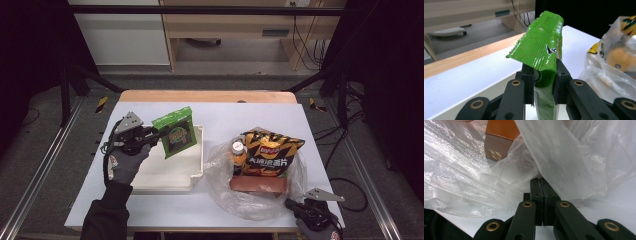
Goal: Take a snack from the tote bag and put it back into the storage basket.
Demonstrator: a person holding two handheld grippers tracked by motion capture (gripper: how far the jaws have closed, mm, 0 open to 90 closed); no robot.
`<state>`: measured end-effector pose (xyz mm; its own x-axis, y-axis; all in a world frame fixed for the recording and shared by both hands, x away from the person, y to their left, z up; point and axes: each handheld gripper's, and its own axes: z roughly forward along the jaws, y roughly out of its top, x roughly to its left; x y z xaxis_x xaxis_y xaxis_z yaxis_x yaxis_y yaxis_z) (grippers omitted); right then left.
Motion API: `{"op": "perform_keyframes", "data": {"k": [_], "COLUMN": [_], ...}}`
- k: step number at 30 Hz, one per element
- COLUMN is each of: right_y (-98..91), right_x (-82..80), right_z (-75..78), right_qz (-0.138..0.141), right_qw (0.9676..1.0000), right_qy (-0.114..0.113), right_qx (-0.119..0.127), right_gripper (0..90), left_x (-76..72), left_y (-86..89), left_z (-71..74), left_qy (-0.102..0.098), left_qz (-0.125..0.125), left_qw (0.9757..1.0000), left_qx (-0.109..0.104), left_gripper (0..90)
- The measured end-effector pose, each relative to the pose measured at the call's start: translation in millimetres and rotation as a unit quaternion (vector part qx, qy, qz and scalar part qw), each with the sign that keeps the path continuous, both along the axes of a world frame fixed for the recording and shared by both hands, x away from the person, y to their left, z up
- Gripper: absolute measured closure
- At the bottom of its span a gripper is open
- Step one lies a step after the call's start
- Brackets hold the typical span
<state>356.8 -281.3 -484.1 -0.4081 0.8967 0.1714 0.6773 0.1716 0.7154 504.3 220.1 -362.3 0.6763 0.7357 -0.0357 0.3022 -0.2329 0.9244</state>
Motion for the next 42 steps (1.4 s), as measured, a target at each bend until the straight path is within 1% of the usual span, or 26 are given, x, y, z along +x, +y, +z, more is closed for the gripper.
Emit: {"op": "perform_keyframes", "data": {"k": [4,8,10,13,20,25,28,29,31,33,37,40,42], "right_y": [0.0,0.0,-0.1,-0.1,-0.2,-0.2,-0.2,-0.2,-0.3,-0.4,-0.3,-0.3,-0.3], "right_x": [0.0,0.0,0.0,0.0,0.1,0.1,0.1,0.2,0.2,0.2,0.3,0.3,0.2], "right_z": [0.0,0.0,0.0,0.0,-0.1,-0.1,-0.2,-0.2,-0.2,-0.2,-0.2,-0.2,-0.2], "right_qz": [0.0,0.0,0.0,0.0,0.0,0.0,0.0,0.0,0.0,0.0,-0.001,-0.001,-0.001], "right_qw": [1.0,1.0,1.0,1.0,1.0,1.0,1.0,1.0,1.0,1.0,1.0,1.0,1.0], "right_qy": [0.0,0.0,0.0,0.0,0.0,0.001,0.0,0.0,0.001,0.001,0.001,0.001,0.001], "right_qx": [0.0,0.001,0.0,0.001,0.001,0.002,0.002,0.002,0.003,0.003,0.003,0.003,0.003], "right_gripper": [89.7,89.7,89.7,89.7,89.7,89.7,89.6,89.7,89.6,89.7,89.7,89.7,89.7], "left_x": [5.5,10.4,13.3,16.8,22.9,28.0,31.2,32.0,33.6,35.0,37.9,41.6,44.1], "left_y": [-2.6,-7.0,-8.6,-10.2,-17.3,-20.2,-22.5,-22.3,-20.9,-19.1,-18.3,-18.8,-18.3], "left_z": [-9.0,-17.6,-20.5,-24.2,-33.2,-39.0,-42.8,-43.4,-43.7,-44.7,-47.4,-50.2,-51.9], "left_qy": [0.006,0.009,0.01,0.012,0.016,0.021,0.022,0.021,0.024,0.027,0.029,0.03,0.031], "left_qz": [0.001,0.0,0.002,-0.002,-0.003,-0.003,-0.005,-0.005,-0.006,-0.005,0.005,0.017,0.023], "left_qw": [1.0,0.9998,0.9996,0.9996,0.9992,0.9991,0.999,0.9991,0.9993,0.9992,0.9992,0.9991,0.9989], "left_qx": [0.005,0.017,0.024,0.025,0.037,0.035,0.039,0.037,0.029,0.027,0.028,0.027,0.027], "left_gripper": [74.4,74.4,74.3,74.4,74.2,74.1,73.9,73.8,73.5,73.2,71.0,67.3,66.5]}}
